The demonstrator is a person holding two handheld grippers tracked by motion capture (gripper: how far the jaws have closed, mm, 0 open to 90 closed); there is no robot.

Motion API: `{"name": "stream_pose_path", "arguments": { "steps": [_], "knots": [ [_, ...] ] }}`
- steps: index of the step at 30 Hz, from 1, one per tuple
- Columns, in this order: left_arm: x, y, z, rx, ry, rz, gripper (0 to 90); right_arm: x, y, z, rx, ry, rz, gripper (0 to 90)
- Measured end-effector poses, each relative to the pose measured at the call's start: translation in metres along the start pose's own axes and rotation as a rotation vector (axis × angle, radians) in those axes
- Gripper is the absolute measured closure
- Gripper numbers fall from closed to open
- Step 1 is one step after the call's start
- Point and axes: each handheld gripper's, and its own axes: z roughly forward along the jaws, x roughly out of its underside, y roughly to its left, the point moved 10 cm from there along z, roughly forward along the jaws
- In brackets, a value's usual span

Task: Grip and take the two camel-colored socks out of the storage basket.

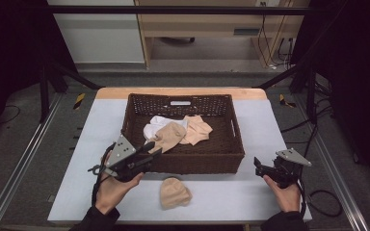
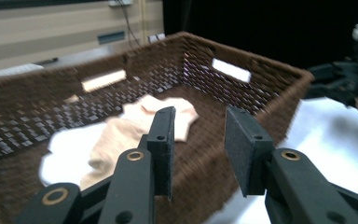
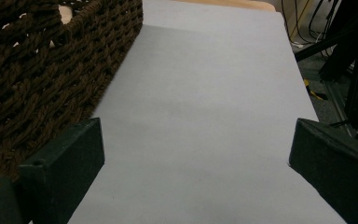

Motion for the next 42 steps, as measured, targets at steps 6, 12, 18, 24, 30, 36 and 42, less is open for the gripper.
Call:
{"name": "stream_pose_path", "arguments": {
  "steps": [6,12,18,24,30,36,42],
  "knots": [
    [-0.022,0.015,0.013,-0.031,-0.009,0.003,62.8,-0.001,0.000,0.000,-0.001,-0.008,-0.002,3.4],
    [-0.036,0.028,0.033,-0.054,-0.003,-0.027,62.2,-0.002,0.001,0.000,-0.006,-0.016,-0.004,3.3],
    [-0.045,0.039,0.057,-0.077,0.013,-0.029,61.2,-0.002,0.000,0.002,-0.002,-0.009,-0.008,3.5],
    [-0.045,0.053,0.087,-0.106,0.050,-0.018,60.1,-0.002,-0.001,0.002,0.002,-0.012,-0.004,3.6],
    [-0.036,0.072,0.105,-0.144,0.082,-0.015,58.0,-0.002,-0.002,0.002,0.004,-0.014,-0.001,3.6],
    [-0.013,0.093,0.122,-0.190,0.155,-0.027,54.8,-0.002,-0.002,0.003,0.009,-0.015,-0.003,3.6],
    [0.009,0.101,0.133,-0.204,0.208,-0.032,51.0,-0.002,-0.002,0.003,0.009,-0.014,-0.003,3.6]
  ]
}}
